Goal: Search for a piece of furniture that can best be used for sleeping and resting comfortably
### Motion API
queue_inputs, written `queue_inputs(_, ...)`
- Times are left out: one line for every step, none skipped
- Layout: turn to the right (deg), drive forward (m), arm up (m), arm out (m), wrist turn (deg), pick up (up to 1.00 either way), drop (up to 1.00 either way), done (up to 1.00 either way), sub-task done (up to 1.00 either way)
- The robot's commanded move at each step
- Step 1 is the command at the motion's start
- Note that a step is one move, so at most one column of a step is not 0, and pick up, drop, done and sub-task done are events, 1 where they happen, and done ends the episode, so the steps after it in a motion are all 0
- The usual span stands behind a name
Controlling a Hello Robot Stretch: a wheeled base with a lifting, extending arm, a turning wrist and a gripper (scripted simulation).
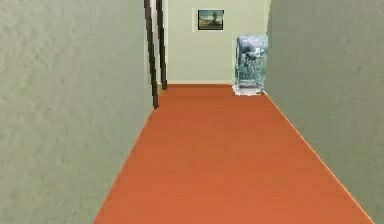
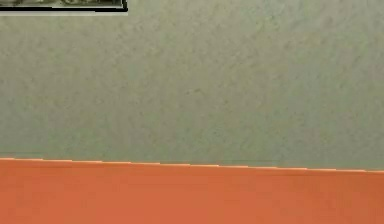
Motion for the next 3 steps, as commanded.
queue_inputs(0.0, 1.00, 0.00, 0.00, 0.0, 0.00, 0.00, 0.00, 0.00)
queue_inputs(0.0, 1.00, 0.00, 0.00, 0.0, 0.00, 0.00, 0.00, 0.00)
queue_inputs(0.0, 1.00, 0.00, 0.00, 0.0, 0.00, 0.00, 0.00, 0.00)
